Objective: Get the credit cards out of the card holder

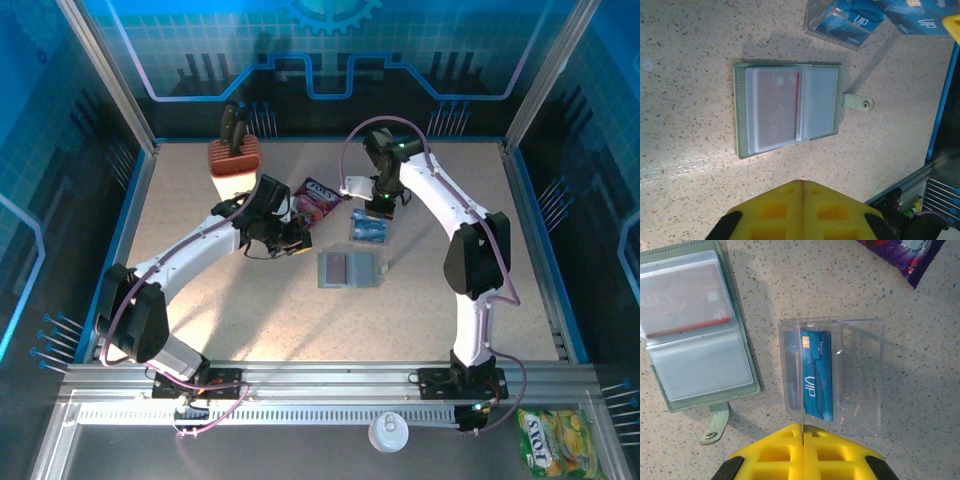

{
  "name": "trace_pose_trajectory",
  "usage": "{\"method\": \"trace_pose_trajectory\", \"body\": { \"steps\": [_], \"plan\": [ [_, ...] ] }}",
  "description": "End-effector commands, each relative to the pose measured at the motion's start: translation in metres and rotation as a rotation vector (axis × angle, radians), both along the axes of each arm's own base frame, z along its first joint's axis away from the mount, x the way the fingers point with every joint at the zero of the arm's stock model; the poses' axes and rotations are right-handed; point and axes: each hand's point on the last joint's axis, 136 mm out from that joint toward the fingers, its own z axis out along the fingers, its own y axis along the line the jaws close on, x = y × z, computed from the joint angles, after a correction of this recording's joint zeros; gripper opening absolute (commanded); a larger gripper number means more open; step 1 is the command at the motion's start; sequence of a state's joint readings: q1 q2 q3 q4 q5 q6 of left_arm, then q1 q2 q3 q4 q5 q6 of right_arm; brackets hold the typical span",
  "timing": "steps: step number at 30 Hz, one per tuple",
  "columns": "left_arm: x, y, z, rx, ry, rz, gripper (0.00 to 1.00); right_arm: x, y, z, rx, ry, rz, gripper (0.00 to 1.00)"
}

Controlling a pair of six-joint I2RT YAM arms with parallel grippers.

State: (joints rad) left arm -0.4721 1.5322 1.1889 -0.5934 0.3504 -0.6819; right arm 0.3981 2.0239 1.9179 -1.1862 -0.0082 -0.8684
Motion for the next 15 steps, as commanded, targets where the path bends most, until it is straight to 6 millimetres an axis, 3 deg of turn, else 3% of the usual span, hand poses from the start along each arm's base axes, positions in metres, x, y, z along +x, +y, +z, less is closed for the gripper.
{"method": "trace_pose_trajectory", "body": {
  "steps": [1,15],
  "plan": [
    [0.008,-0.01,0.02,-0.055,-0.027,-0.01,0.05,0.0,-0.001,-0.002,0.015,0.049,-0.016,0.0],
    [0.009,-0.015,-0.001,-0.054,0.002,-0.011,0.05,0.015,-0.007,-0.035,-0.03,0.102,-0.014,0.0]
  ]
}}
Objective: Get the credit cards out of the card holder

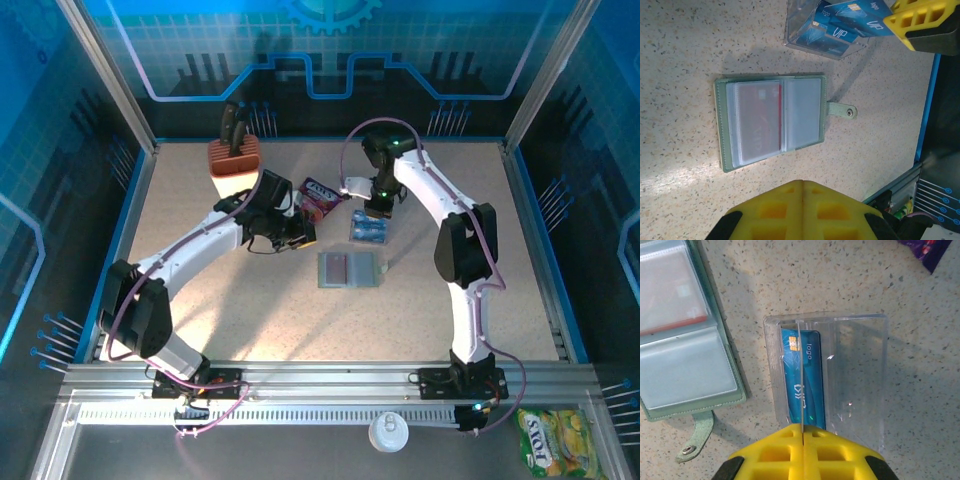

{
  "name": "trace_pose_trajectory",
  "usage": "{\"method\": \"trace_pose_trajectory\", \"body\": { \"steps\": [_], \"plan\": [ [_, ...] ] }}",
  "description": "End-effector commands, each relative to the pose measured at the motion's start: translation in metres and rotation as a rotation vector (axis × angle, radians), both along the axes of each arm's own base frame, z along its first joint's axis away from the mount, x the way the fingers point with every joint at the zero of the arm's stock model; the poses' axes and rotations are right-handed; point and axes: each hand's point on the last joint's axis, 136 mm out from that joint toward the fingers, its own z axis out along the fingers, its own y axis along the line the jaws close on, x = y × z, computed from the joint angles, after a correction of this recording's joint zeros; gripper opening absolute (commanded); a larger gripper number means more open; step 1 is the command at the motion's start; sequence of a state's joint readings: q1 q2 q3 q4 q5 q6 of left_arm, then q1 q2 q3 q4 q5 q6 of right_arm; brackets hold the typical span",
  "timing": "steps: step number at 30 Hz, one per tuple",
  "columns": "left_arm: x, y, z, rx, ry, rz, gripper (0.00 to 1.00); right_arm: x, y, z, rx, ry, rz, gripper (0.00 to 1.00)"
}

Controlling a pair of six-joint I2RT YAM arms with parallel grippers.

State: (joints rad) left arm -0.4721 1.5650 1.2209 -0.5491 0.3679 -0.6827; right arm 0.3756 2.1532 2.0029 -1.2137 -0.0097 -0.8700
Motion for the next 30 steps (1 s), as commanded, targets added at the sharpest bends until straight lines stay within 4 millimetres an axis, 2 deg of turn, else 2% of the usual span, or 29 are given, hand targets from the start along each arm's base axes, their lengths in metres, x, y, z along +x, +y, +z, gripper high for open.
{"method": "trace_pose_trajectory", "body": {
  "steps": [1,13,14,18,24,30],
  "plan": [
    [-0.004,-0.004,-0.008,-0.02,0.03,-0.001,0.05,-0.002,-0.004,-0.007,-0.008,0.042,0.008,0.0],
    [0.001,-0.007,-0.017,-0.036,0.021,0.007,0.05,-0.013,-0.012,-0.032,-0.05,0.116,0.028,0.0],
    [0.002,-0.008,-0.018,-0.039,0.025,0.007,0.05,-0.012,-0.013,-0.031,-0.053,0.107,0.023,0.04],
    [0.005,-0.012,-0.023,-0.047,0.031,0.003,0.07,-0.003,-0.011,-0.013,-0.028,0.044,-0.017,0.23],
    [0.008,-0.017,-0.03,-0.046,0.043,-0.01,0.07,0.001,-0.01,0.023,0.019,-0.079,-0.111,0.26],
    [0.006,-0.018,-0.038,-0.03,0.055,-0.027,0.07,-0.011,0.001,0.036,0.087,-0.136,-0.207,0.26]
  ]
}}
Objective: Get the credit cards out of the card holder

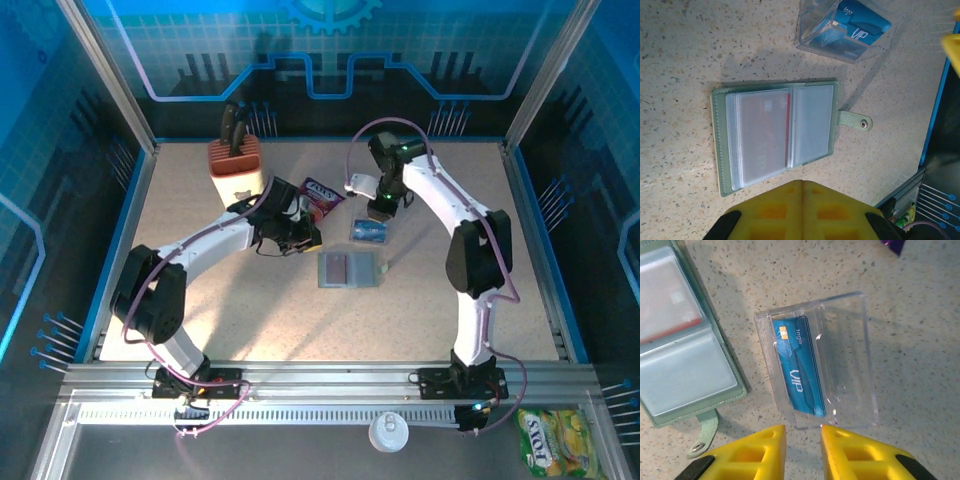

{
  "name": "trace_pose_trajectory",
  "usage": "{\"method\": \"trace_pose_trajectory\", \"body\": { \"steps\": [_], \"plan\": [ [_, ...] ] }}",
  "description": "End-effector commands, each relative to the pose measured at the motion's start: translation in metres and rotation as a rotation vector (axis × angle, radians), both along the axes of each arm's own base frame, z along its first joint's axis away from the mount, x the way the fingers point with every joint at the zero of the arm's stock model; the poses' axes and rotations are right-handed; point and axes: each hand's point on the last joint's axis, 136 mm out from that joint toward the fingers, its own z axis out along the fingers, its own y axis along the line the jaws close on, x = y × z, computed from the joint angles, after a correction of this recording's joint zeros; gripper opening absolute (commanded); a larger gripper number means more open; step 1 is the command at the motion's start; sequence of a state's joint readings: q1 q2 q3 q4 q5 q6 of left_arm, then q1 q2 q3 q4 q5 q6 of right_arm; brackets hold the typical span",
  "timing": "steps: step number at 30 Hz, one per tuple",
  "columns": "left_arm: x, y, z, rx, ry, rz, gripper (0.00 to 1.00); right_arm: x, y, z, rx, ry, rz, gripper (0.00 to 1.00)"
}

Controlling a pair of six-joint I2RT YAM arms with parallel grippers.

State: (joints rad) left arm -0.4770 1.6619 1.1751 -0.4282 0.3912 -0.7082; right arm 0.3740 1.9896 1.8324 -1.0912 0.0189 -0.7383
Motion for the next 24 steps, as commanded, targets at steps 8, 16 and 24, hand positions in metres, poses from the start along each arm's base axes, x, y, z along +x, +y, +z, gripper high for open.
{"method": "trace_pose_trajectory", "body": {
  "steps": [8,16,24],
  "plan": [
    [-0.009,0.013,0.003,0.087,-0.02,-0.069,0.07,-0.043,0.039,0.005,0.155,-0.023,-0.059,0.27],
    [-0.012,0.023,0.003,0.091,-0.006,-0.071,0.07,-0.055,0.055,0.002,0.196,-0.007,-0.093,0.27],
    [-0.006,0.011,-0.015,0.029,0.028,-0.054,0.05,-0.065,0.078,0.002,0.346,0.062,-0.249,0.28]
  ]
}}
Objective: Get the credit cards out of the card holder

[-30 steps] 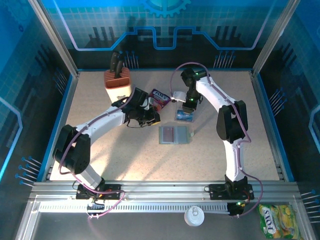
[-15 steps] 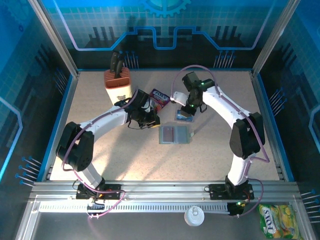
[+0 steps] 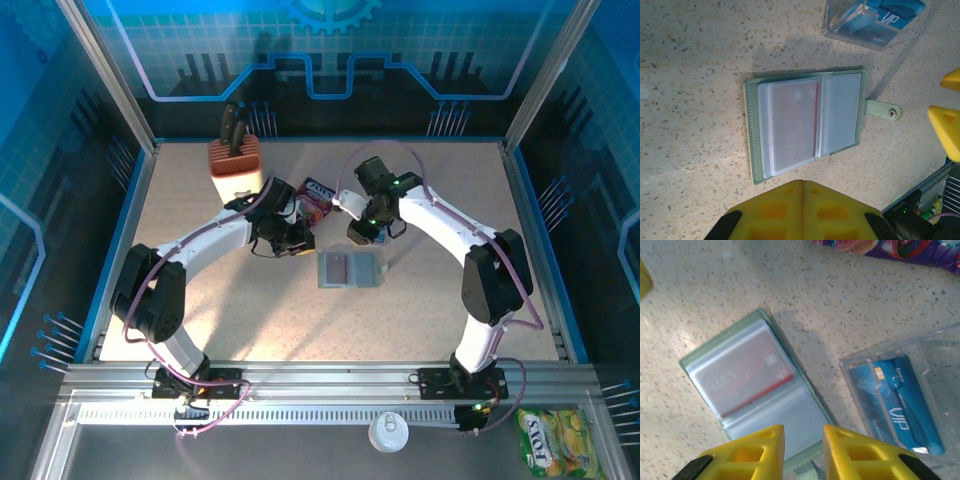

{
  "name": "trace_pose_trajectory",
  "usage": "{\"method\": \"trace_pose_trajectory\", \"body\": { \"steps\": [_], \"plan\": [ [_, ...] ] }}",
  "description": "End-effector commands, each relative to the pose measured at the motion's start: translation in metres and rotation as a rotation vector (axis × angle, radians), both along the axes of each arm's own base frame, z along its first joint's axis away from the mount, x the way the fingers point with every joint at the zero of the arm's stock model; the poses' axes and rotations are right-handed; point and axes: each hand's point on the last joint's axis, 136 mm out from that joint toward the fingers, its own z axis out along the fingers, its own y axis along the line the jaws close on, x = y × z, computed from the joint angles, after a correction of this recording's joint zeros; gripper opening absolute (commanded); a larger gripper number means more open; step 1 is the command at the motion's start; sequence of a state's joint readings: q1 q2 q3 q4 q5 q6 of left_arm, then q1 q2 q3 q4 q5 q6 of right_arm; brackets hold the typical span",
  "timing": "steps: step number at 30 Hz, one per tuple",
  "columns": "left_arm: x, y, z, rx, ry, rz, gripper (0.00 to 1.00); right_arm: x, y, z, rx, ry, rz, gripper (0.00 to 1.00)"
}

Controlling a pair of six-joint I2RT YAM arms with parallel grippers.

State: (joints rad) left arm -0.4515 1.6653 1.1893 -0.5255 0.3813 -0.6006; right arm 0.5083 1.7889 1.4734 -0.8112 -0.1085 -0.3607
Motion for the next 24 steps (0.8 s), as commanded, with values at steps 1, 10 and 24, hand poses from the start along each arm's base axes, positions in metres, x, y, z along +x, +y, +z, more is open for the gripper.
{"method": "trace_pose_trajectory", "body": {
  "steps": [1,10,24],
  "plan": [
    [0.001,-0.007,-0.009,-0.043,0.025,0.002,0.05,-0.01,0.02,0.013,0.126,0.023,-0.078,0.28],
    [-0.006,-0.023,-0.016,-0.06,0.038,-0.011,0.03,-0.032,0.035,0.016,0.35,0.163,-0.354,0.29],
    [-0.023,-0.017,-0.068,0.081,0.126,0.016,0.0,-0.049,0.038,-0.025,0.466,0.477,-0.63,0.26]
  ]
}}
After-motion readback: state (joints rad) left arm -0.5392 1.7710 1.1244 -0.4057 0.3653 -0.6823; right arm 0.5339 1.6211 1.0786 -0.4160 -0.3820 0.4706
